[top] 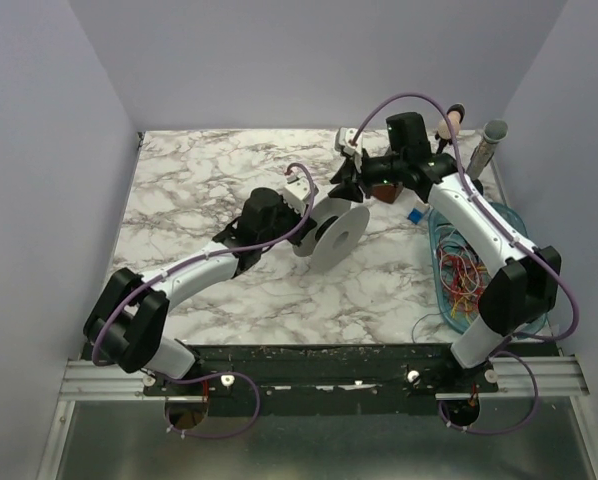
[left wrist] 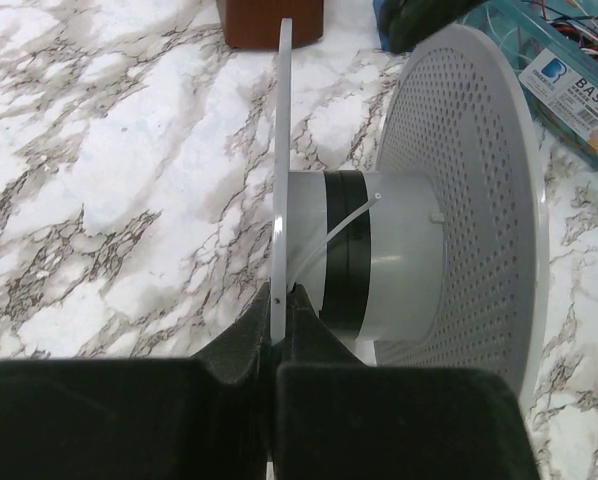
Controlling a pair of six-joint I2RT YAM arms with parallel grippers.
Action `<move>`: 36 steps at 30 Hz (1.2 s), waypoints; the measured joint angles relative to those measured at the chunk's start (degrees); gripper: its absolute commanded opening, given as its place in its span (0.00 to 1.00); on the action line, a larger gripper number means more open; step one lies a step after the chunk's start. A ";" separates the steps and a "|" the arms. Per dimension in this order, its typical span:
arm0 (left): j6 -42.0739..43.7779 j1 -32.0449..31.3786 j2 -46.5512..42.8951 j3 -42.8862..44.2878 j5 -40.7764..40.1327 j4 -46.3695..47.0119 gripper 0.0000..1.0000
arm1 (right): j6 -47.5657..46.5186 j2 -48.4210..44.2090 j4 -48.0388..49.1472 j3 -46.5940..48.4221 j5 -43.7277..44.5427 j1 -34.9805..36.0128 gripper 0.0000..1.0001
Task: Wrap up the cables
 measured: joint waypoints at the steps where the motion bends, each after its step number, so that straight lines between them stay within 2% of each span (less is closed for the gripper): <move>1: -0.63 0.00 -0.66 0.00 -0.50 -0.68 0.00 | 1.90 -0.55 1.25 -0.24 -0.02 -0.09 0.48; 7: -3.63 0.55 -3.15 1.68 -3.04 -5.44 0.00 | 12.39 -4.72 7.04 -2.69 -0.13 -0.31 0.57; 8: -4.39 0.94 -3.45 2.69 -3.54 -6.91 0.00 | 14.40 -5.77 8.02 -3.41 0.09 -0.33 0.62; 10: -5.55 1.68 -3.91 4.48 -4.02 -9.01 0.00 | 18.64 -8.02 10.14 -4.90 0.81 -0.33 0.81; 12: -6.62 3.02 -4.11 7.23 -4.20 -11.93 0.00 | 23.32 -10.88 12.87 -6.95 1.86 -0.33 0.91; 18: -6.56 7.30 -4.11 20.79 -7.26 -22.73 0.00 | 33.38 -21.70 24.17 -18.49 7.15 -0.33 0.90; 24: -4.02 7.61 -4.04 36.15 -10.25 -31.95 0.00 | 44.37 -27.45 38.91 -35.52 15.10 1.07 0.90; 29: -2.08 7.61 -2.23 49.03 -11.08 -41.11 0.00 | 52.89 -21.18 51.71 -42.73 20.61 6.03 0.92; 32: -0.98 7.61 -0.96 56.00 -11.54 -45.99 0.00 | 57.33 -14.47 61.90 -43.04 21.90 7.72 0.92; 34: -0.44 7.63 -0.68 59.14 -11.74 -48.52 0.00 | 59.54 -9.57 67.95 -42.34 21.88 8.00 0.97; 36: -0.15 7.63 -0.66 61.55 -12.07 -50.27 0.00 | 61.09 -4.37 71.73 -39.74 20.81 7.98 0.98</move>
